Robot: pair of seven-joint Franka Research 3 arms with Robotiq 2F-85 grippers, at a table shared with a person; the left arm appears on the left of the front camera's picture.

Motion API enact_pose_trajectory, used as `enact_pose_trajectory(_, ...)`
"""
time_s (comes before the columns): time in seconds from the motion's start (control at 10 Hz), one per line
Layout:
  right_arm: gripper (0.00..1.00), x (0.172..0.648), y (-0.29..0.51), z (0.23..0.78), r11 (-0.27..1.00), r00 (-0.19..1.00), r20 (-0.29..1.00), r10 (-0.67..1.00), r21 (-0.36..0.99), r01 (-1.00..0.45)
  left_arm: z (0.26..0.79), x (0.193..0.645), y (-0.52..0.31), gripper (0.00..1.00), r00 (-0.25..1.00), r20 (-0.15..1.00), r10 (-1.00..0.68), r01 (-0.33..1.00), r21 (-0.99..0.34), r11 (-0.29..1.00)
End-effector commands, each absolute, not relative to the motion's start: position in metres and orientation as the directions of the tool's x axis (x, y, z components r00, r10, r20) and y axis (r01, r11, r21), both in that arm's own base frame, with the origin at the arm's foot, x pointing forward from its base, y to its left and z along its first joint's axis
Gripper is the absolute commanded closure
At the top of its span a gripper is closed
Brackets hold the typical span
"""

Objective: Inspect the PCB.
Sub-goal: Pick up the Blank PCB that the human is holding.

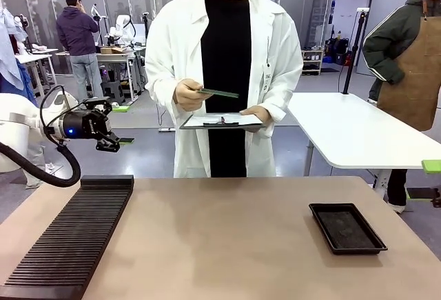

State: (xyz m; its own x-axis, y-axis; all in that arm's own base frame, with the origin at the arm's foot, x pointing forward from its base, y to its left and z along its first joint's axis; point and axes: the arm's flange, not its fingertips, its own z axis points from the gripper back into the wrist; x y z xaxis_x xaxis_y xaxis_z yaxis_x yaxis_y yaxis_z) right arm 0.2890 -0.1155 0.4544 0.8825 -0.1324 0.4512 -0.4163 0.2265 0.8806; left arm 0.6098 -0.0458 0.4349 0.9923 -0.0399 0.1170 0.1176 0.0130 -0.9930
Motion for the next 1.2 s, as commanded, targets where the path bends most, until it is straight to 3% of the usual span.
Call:
enact_pose_trajectory(0.0, 0.00, 0.291, -0.117, 0.456, 0.217, 0.872, 0.471, -0.138, 0.873, -0.437, 0.449, 0.590, -0.012, 0.00, 0.972, 0.177, -0.156, 0.182, -0.983, 0.023)
enact_pose_trajectory(0.2, 0.00, 0.291, -0.117, 0.456, 0.217, 0.872, 0.471, -0.138, 0.873, -0.437, 0.468, 0.560, 0.044, 0.00, 0.963, 0.242, -0.118, 0.243, -0.970, -0.006)
enact_pose_trajectory(0.5, 0.00, 0.291, -0.117, 0.456, 0.217, 0.872, 0.471, -0.138, 0.873, -0.437, 0.471, 0.481, 0.128, 0.00, 0.935, 0.346, -0.074, 0.347, -0.938, -0.003)
enact_pose_trajectory(0.8, 0.00, 0.291, -0.117, 0.456, 0.217, 0.872, 0.471, -0.138, 0.873, -0.437, 0.481, 0.403, 0.187, 0.00, 0.953, 0.281, 0.111, 0.277, -0.960, 0.049)
enact_pose_trajectory(1.1, 0.00, 0.291, -0.117, 0.456, 0.217, 0.872, 0.471, -0.138, 0.873, -0.437, 0.520, 0.338, 0.197, 0.00, 0.915, 0.366, 0.172, 0.359, -0.931, 0.072)
